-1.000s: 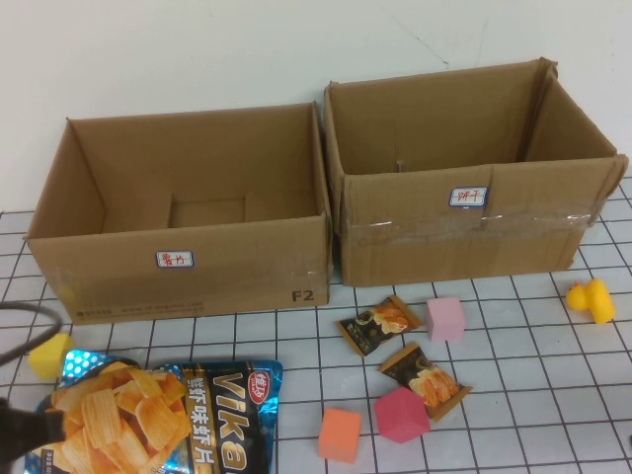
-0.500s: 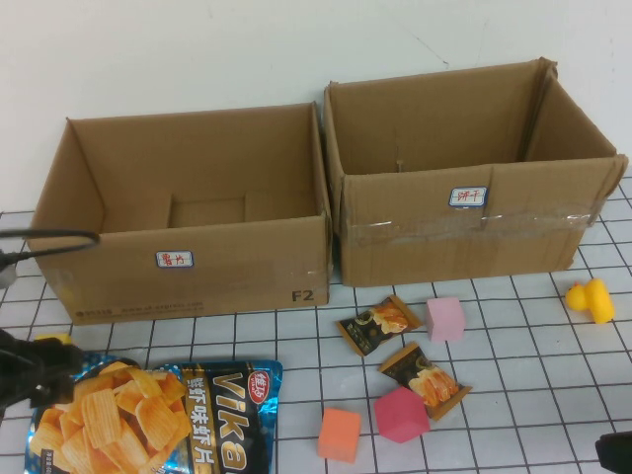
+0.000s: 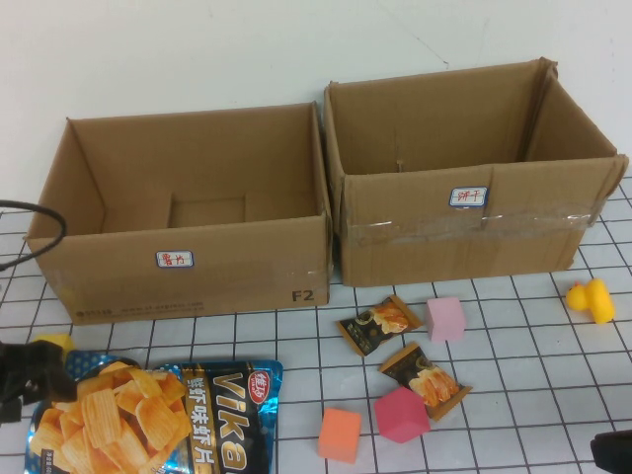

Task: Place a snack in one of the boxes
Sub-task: Pick up the potato chip

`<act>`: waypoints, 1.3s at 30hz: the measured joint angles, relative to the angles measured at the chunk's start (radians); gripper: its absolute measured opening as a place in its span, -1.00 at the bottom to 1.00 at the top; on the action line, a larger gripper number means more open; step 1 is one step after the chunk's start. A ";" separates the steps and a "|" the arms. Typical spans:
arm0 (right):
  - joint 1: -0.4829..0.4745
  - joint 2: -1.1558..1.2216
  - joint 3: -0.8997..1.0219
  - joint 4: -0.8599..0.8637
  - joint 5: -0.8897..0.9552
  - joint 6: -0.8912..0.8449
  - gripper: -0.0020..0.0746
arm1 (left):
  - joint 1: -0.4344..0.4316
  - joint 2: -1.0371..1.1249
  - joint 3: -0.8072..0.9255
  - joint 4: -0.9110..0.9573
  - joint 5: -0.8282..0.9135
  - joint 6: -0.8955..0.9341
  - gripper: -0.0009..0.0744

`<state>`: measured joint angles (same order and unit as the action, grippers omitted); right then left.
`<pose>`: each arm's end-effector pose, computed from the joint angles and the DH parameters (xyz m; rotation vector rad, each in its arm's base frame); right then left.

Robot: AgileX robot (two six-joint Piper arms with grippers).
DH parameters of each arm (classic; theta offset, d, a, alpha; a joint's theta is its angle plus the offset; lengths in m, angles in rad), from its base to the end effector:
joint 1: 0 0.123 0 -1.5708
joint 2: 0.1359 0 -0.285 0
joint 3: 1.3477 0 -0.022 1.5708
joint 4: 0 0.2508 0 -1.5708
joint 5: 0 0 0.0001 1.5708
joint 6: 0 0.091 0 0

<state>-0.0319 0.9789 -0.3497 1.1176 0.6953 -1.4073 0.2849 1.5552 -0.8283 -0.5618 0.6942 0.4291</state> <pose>0.1489 0.0478 0.2104 -0.6772 2.2185 0.5384 0.2728 0.0475 0.1926 -0.3436 2.7327 -0.4216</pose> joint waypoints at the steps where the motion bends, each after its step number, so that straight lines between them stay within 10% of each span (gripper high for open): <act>1: 0.000 0.000 0.000 0.002 0.000 -0.003 -0.95 | 0.000 0.015 -0.002 -0.005 -0.004 0.009 0.39; 17: 0.000 0.001 0.000 0.033 0.006 -0.033 -0.95 | 0.000 0.156 -0.006 -0.128 0.038 0.126 0.38; 39: 0.000 0.001 0.000 0.043 0.004 -0.051 -0.95 | 0.001 0.162 -0.091 -0.287 0.332 0.267 -0.70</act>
<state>-0.0319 0.9801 -0.3497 1.1608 0.6990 -1.4587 0.2857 1.7171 -0.9189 -0.8492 1.0264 0.6965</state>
